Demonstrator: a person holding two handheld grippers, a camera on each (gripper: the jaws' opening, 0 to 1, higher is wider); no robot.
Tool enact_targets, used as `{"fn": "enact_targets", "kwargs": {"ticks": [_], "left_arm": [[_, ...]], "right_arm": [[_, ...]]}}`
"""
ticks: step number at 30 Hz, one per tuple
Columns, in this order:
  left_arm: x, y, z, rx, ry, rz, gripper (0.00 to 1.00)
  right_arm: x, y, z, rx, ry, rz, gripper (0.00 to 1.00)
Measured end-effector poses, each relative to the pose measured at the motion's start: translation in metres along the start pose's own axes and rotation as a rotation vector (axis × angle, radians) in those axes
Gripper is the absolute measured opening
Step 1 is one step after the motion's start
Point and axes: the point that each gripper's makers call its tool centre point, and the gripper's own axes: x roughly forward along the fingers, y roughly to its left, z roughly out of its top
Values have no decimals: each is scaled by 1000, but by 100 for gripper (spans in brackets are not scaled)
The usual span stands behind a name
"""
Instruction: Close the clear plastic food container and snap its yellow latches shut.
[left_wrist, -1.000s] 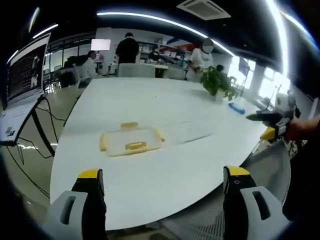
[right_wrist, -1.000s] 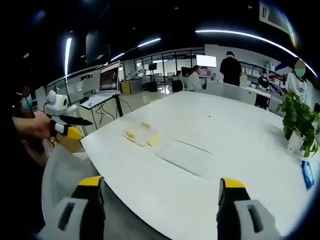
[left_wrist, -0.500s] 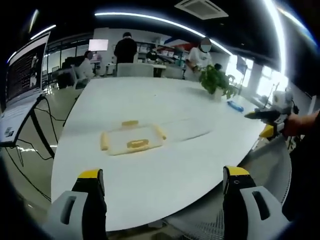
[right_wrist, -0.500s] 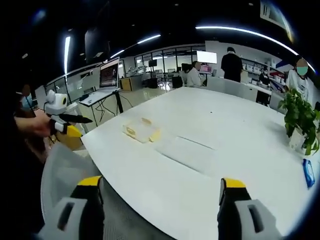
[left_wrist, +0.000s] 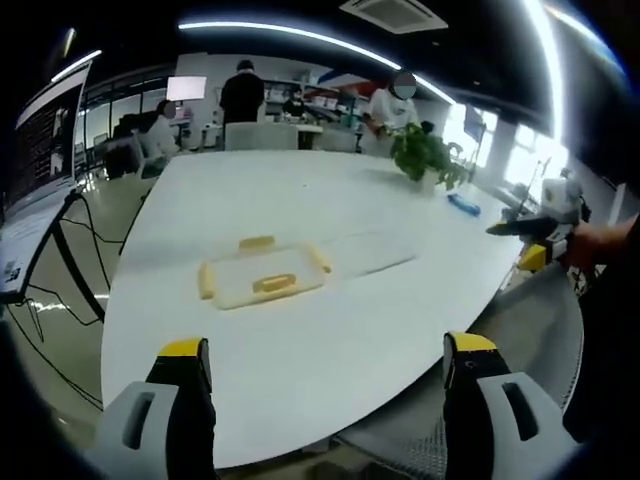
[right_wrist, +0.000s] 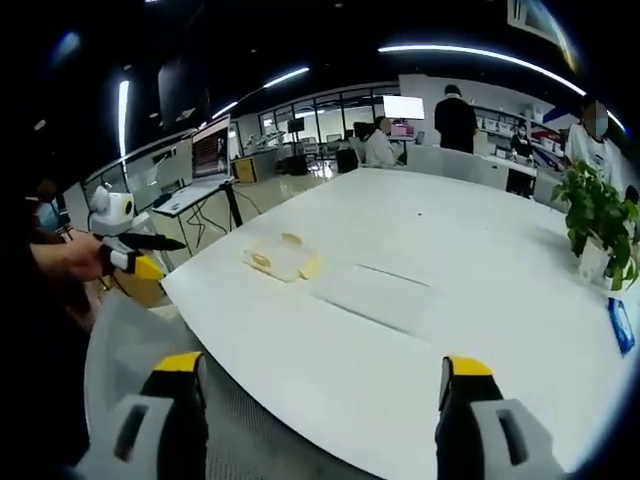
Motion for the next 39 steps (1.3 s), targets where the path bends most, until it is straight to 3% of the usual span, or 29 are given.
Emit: {"fn": "enact_targets", "kwargs": {"ticks": [13,17,26,31,39], "left_arm": [[0,11,0,8,0,-16,94],[-2,13,4,49,-18,-25,89],[-2,28,7,52,-29,-13,93],[-3,36,9,64,-33,-16,93],[-2,45,3,51,-11,-33,93]], "right_arm": [[12,13,1,27,-1,-15,98],[16,18,-1,28,3,-15,98],[26,28,2,29,17,-17,96],[35,33,0,36,20,-21,99],[46,43,0,33,33,-7,97]]}}
